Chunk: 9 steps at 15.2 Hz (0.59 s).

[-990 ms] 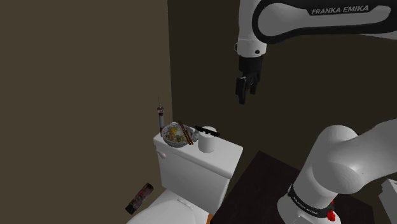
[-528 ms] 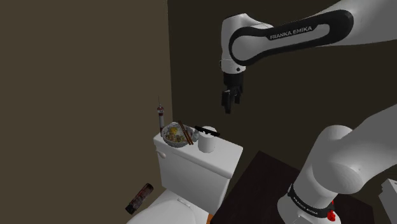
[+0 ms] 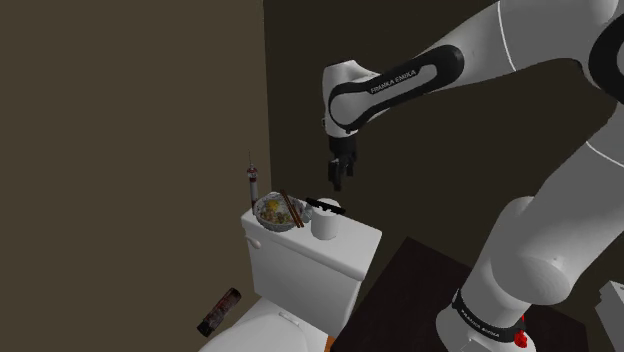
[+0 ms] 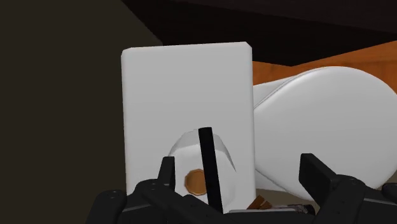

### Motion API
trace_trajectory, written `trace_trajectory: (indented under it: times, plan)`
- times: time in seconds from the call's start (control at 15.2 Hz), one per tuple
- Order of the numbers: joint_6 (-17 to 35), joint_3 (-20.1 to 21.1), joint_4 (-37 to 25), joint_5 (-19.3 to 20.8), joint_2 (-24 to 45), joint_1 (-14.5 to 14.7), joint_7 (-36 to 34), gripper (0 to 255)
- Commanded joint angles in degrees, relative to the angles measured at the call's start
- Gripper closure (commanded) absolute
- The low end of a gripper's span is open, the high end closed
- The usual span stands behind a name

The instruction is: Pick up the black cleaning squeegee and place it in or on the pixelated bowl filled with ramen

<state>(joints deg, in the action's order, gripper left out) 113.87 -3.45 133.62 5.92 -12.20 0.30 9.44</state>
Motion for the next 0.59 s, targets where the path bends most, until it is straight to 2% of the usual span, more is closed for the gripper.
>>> trace_trajectory:
  times: [0.0,0.46,0.53]
  plan:
    - [2.6,-0.25,-1.3,-0.27,4.13,0.14,1.36,0]
    - [9.62,-0.4,-8.97,-1.68,19.86,0.16,6.19,0]
    - [9.77,-0.37,-9.25,-1.72,20.32,0.13,6.33,0]
